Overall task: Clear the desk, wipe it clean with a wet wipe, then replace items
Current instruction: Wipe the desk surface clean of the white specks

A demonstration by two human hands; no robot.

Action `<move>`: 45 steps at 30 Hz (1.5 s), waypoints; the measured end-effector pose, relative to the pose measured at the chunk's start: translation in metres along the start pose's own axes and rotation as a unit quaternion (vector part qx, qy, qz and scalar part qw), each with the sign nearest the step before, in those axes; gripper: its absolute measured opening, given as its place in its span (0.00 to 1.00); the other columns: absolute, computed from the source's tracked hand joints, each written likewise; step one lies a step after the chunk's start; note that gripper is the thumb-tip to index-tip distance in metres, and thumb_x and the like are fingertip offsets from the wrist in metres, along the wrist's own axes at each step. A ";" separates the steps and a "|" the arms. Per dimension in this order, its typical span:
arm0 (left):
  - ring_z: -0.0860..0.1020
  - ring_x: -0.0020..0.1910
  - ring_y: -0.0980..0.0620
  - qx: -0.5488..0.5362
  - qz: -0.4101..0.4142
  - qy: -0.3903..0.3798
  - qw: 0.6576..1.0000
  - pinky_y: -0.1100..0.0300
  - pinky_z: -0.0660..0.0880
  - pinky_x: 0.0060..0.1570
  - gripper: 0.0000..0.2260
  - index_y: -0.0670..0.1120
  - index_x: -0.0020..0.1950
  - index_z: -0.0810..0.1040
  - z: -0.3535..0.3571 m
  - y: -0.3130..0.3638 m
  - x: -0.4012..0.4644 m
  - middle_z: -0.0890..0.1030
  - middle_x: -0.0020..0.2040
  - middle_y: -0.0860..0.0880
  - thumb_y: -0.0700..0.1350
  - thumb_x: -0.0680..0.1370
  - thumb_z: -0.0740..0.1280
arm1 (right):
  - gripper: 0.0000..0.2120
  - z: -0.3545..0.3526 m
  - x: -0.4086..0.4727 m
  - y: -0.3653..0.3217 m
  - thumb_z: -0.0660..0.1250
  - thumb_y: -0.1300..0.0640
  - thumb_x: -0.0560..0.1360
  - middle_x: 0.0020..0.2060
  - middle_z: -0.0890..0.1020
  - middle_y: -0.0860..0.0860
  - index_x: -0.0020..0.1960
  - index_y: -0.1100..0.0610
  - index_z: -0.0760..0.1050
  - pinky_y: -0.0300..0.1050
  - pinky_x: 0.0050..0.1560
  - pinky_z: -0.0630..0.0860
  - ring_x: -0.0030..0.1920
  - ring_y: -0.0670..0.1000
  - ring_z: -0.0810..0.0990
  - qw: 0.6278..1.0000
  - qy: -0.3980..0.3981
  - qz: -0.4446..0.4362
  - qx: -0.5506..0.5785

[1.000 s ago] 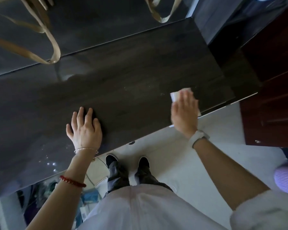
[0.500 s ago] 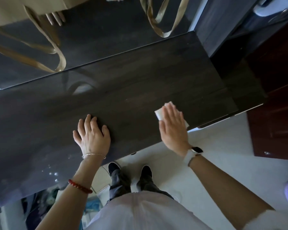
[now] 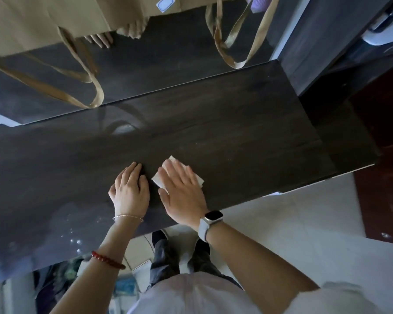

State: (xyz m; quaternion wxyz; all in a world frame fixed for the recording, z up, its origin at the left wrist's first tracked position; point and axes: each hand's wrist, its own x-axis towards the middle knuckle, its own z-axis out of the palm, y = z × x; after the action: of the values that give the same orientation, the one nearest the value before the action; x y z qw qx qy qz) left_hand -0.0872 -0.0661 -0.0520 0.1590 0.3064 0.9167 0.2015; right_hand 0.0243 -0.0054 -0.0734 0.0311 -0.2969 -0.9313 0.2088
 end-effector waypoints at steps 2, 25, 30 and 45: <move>0.63 0.69 0.45 -0.024 0.002 0.010 1.000 0.48 0.58 0.66 0.16 0.45 0.66 0.70 -0.008 -0.006 0.000 0.68 0.70 0.47 0.41 0.79 0.57 | 0.27 -0.007 -0.009 0.021 0.43 0.48 0.77 0.75 0.55 0.53 0.73 0.56 0.55 0.53 0.73 0.48 0.75 0.52 0.49 1.000 -0.017 -0.009 -0.011; 0.53 0.73 0.41 0.046 -0.149 0.086 0.984 0.39 0.48 0.68 0.25 0.46 0.69 0.67 -0.073 -0.148 -0.030 0.60 0.74 0.43 0.50 0.72 0.54 | 0.26 0.016 0.032 -0.027 0.46 0.52 0.76 0.72 0.62 0.60 0.71 0.61 0.61 0.57 0.70 0.55 0.72 0.59 0.58 0.980 0.097 0.173 -0.001; 0.52 0.73 0.42 0.046 -0.148 0.058 0.986 0.39 0.47 0.68 0.22 0.47 0.69 0.66 -0.076 -0.162 -0.034 0.59 0.74 0.44 0.47 0.75 0.55 | 0.24 0.040 -0.003 -0.076 0.49 0.53 0.76 0.70 0.67 0.56 0.69 0.60 0.64 0.57 0.69 0.60 0.71 0.56 0.63 1.000 0.004 -0.002 -0.027; 0.50 0.74 0.47 0.093 -0.014 -0.040 0.995 0.43 0.44 0.69 0.20 0.53 0.72 0.61 -0.041 -0.102 -0.017 0.56 0.75 0.48 0.48 0.79 0.55 | 0.25 -0.001 0.007 0.005 0.48 0.56 0.78 0.74 0.56 0.60 0.73 0.62 0.54 0.54 0.72 0.48 0.74 0.57 0.52 0.976 0.058 0.211 -0.018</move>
State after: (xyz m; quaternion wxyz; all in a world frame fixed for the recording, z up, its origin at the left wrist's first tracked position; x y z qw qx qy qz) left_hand -0.1424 -0.1623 -0.0609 0.1688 0.3147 0.9286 0.1010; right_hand 0.0216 0.0028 -0.0753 0.0346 -0.4990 -0.8478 0.1764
